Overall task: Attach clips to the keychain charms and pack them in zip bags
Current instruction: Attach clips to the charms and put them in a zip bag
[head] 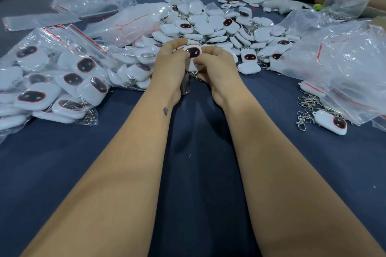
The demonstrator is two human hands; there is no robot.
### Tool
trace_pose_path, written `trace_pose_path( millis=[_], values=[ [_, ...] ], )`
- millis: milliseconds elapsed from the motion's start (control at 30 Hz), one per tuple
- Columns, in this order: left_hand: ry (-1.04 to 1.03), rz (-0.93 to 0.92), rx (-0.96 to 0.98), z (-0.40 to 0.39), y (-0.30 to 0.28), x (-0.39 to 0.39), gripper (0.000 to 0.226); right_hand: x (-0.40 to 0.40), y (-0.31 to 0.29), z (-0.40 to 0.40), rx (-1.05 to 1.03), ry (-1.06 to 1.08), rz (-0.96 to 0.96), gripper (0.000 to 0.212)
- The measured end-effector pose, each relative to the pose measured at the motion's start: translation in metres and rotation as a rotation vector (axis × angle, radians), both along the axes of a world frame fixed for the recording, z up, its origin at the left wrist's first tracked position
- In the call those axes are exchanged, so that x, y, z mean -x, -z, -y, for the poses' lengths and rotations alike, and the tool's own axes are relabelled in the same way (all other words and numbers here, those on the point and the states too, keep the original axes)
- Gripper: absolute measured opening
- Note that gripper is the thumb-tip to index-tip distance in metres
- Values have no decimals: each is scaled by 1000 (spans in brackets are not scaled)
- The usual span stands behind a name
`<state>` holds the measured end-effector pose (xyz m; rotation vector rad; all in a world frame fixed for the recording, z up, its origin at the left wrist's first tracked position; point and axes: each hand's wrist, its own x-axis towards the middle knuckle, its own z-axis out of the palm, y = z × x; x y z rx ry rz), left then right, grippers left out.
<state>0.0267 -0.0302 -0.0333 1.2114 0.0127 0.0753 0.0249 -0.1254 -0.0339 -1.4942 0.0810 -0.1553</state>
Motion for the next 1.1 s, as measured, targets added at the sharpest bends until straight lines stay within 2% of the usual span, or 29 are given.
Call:
trace_pose_path(
  millis=[67,200,300,433,633,733,867,1100],
  values=[
    [5,20,-15,0,1,-1,22,0,-1,1,-31,-5,-6,13],
    [22,46,-48,-1,3,-3,30,0,-1,3,-74,17,-7,17],
    [5,35,-60,0,4,-5,27,-1,-1,2,-27,24,-6,17],
    [0,44,-192,1,6,-6,30,-1,0,1,17,60,9,14],
    [35,54,-110,0,4,-2,29,0,-1,0,81,111,24,14],
    [49,57,-127,1,4,-1,32,3,-3,1,-7,78,14,8],
    [38,39,-119,2,3,0,32,5,-4,0,-38,72,4,15],
    [9,50,-243,3,3,0,25,8,-7,-1,-108,70,8,11]
  ],
)
